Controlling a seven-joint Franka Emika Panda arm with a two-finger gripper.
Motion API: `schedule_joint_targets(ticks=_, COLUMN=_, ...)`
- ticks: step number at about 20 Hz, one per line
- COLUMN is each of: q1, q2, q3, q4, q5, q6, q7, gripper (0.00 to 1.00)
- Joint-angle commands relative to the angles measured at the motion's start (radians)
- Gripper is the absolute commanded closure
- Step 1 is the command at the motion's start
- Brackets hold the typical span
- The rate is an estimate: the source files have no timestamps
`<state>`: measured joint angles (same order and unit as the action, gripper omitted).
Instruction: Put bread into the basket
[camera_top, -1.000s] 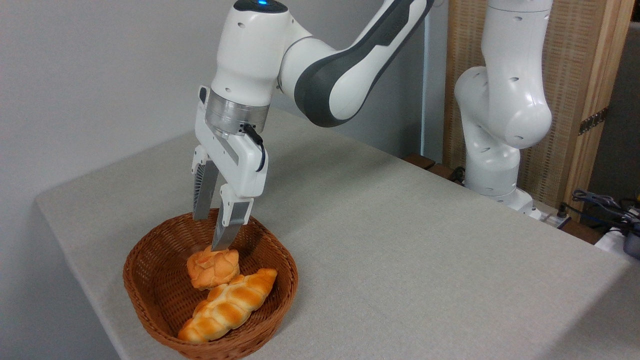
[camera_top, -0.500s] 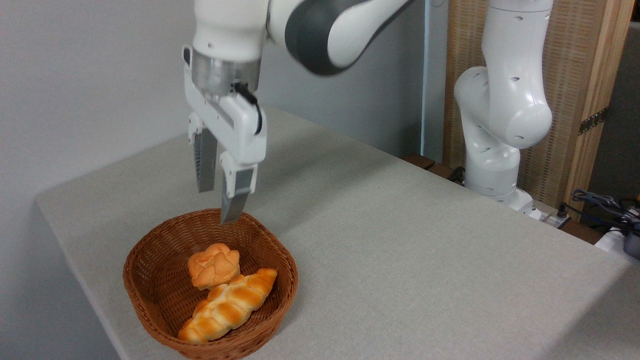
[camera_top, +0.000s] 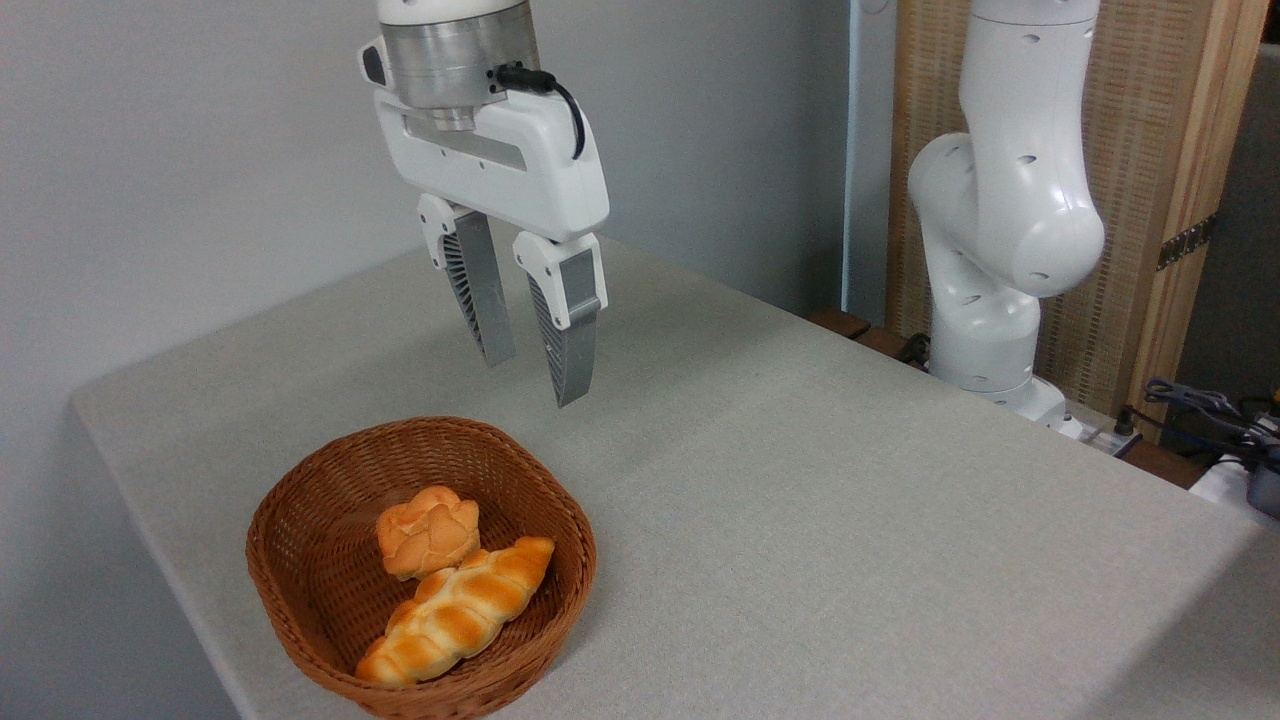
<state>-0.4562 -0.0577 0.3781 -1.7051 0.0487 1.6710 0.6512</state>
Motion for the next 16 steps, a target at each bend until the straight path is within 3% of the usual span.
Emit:
schedule_joint_targets(ticks=1, q1=0.008, q2=0.029, q3=0.001, q4=0.058, q5=-0.001, q6=-0.051, q7=-0.018, gripper=0.0)
schedule_joint_targets(ticks=4, q1=0.112, q2=0.027, q3=-0.097, q4=0.061, q5=-0.026, q6=-0.051, q7=-0.015, gripper=0.0)
schedule_joint_targets(ticks=7, q1=0.123, q2=0.029, q3=-0.137, q4=0.061, q5=-0.027, q6=-0.05, q7=-0.016, gripper=0.0)
schedule_joint_targets(ticks=8, q1=0.154, q2=0.029, q3=-0.163, q4=0.061, q5=-0.027, q6=-0.05, q7=-0.019, gripper=0.0)
schedule_joint_targets(ticks=11, q1=0.322, q2=0.027, q3=-0.345, q4=0.059, q5=-0.027, q6=-0.05, q7=-0.018, gripper=0.0)
schedule_joint_targets(ticks=12, q1=0.343, q2=0.027, q3=-0.36, q4=0.059, q5=-0.027, q6=-0.05, q7=-0.016, gripper=0.0)
schedule_joint_targets(ticks=16, q1=0.344, q2=0.027, q3=-0.343, q4=0.061, q5=-0.026, q6=-0.05, q7=-0.018, gripper=0.0)
